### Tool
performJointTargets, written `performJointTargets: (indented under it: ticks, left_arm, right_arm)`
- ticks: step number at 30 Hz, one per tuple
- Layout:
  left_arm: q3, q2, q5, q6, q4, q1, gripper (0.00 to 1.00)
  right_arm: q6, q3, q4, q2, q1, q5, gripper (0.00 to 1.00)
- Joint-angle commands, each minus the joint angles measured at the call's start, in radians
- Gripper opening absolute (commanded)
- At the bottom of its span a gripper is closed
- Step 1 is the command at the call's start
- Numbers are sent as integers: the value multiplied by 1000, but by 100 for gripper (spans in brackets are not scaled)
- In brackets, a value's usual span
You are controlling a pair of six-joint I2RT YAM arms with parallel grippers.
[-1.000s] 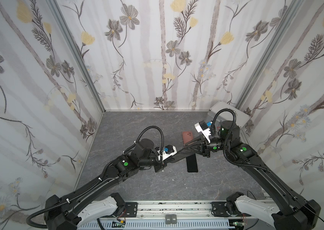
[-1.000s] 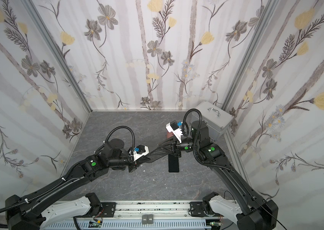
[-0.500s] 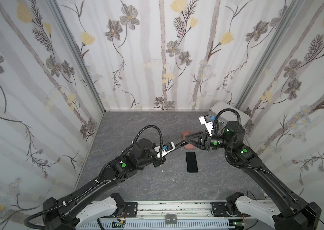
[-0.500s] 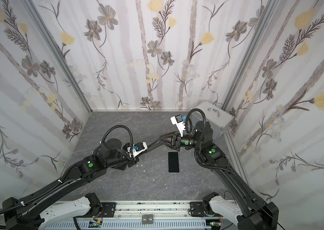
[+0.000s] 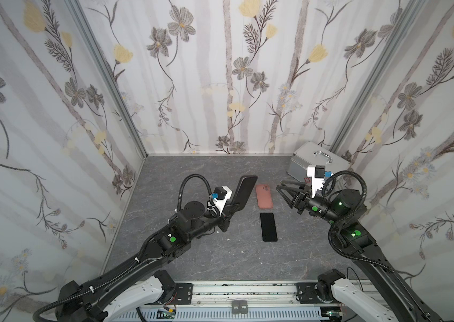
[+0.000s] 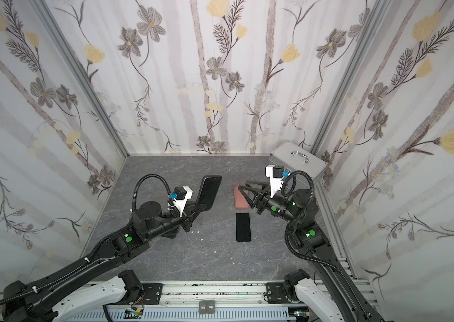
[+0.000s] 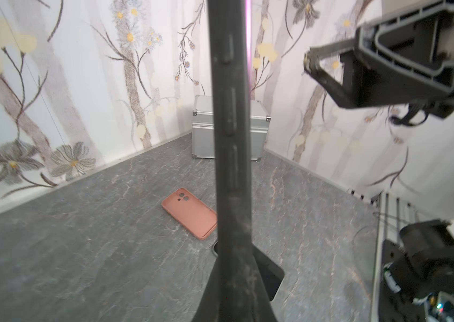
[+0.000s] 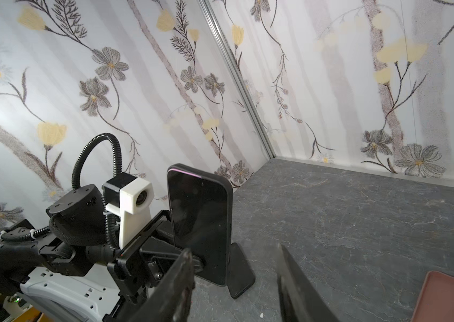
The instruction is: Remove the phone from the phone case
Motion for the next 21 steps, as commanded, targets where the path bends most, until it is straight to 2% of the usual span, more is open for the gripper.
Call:
performJointTargets:
  ticks: [1, 3, 5, 8, 12, 21]
  left_arm:
    - [-12, 18, 115, -272, 303, 1, 0]
    - [-14, 29, 176, -294, 337, 1, 0]
    - [-7, 37, 238, -301, 351, 7, 0]
    - [11, 55, 332, -308, 363, 16, 0]
    - [21, 66, 410, -317, 399, 19, 0]
    - [23, 88, 503, -346, 465, 21, 0]
  right_arm:
    - [-102, -12, 51, -5, 4, -96, 49]
    - [-127, -13, 45, -2, 3, -157, 48]
    - [-131, -13, 47, 10, 3, -223, 43]
    - [-117, -11, 62, 42, 9, -323, 44]
    - [-155, 17, 9, 77, 31, -385, 54]
    - [-258, 81, -117, 142, 67, -462, 55]
